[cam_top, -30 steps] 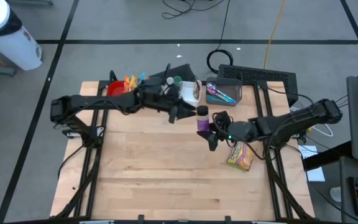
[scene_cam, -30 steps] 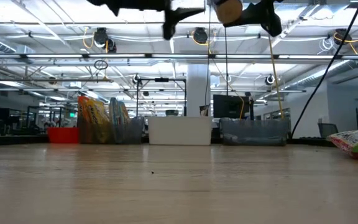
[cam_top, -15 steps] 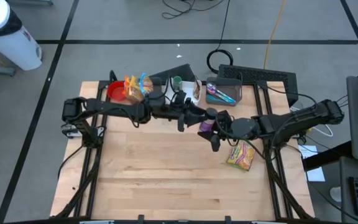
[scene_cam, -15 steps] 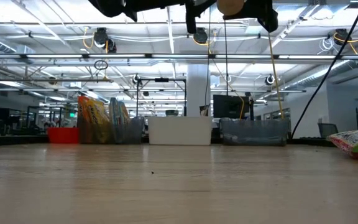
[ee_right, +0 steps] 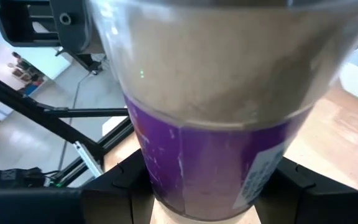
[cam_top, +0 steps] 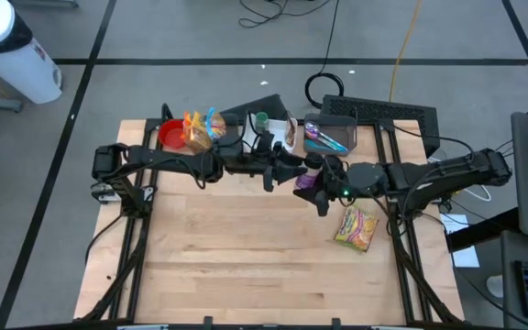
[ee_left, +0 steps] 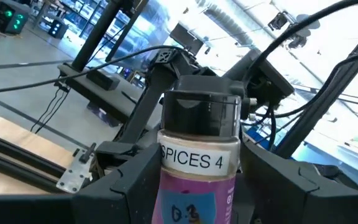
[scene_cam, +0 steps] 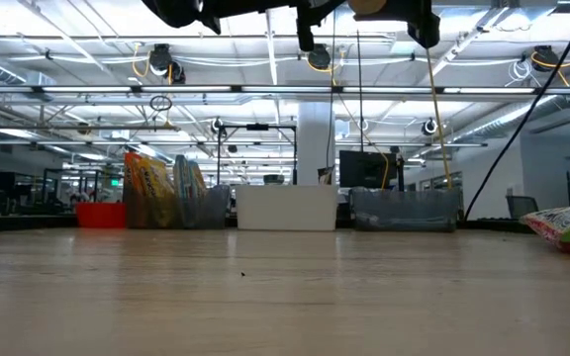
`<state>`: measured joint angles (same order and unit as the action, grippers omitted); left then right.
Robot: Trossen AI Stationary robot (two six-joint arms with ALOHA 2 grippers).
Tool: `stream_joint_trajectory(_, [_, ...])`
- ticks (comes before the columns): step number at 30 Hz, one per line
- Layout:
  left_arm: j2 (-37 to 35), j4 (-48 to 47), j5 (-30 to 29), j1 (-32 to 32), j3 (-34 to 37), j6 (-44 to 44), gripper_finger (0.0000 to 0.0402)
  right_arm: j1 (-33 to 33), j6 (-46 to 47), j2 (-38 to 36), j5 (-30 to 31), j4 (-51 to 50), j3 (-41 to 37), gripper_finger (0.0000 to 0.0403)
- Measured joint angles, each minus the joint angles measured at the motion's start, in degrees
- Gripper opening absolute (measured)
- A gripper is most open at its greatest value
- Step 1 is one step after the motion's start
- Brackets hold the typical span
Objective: Pick & Place Food Item
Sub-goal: Put the purple seasoning bottle into the white bin
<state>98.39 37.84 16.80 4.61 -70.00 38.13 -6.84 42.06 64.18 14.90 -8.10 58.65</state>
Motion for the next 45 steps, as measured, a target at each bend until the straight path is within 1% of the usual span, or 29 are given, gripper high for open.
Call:
stream_joint_trajectory(7, [0.0,-1.4,-1.1,-1.3,-0.8,-2.5,0.0223,1.9,0.6,0.0,-3.6,0.3,0.1,0.0195])
stream_joint_trajectory(11, [0.0,-2.2,-2.6,-1.4,-0.8,-3.1,0.0223,3.7,2.8,1.0,-7.3,-0.4,0.1,0.0195])
stream_joint_trajectory(17, [-0.2,-6.1,-3.0,-1.7,-0.8,-3.5,0.0224,4.3,3.4,2.1,-8.9,-0.7,0.1,0.0195])
stream_joint_trajectory(22, [-0.1,-6.5,-3.5,-2.1,-0.8,-4.0,0.0224,5.7,3.5,2.1,-10.2,-2.9,0.1,0.0195])
stream_joint_trajectory(25, [0.0,-7.2,-3.8,-2.1,-1.1,-4.1,0.0224,6.6,3.6,2.1,-12.2,-3.3,0.1,0.0195])
stream_joint_trajectory(27, [0.0,-8.5,-3.5,-2.1,-2.2,-4.3,0.0224,6.7,3.6,2.1,-12.3,-3.1,0.1,0.0195])
stream_joint_trajectory(32, [0.0,-16.3,-3.5,-2.1,-5.9,-7.8,0.0223,6.8,3.6,2.1,-12.2,-3.3,0.2,0.0195])
stream_joint_trajectory(36, [0.0,-20.3,-3.6,-2.1,-7.6,-9.2,0.0223,6.8,3.6,2.2,-12.2,-3.1,0.2,0.0195])
stream_joint_trajectory(45, [0.0,-20.6,-4.0,-2.1,-7.6,-9.5,0.0223,6.8,3.9,2.3,-12.1,-2.9,0.1,0.0195])
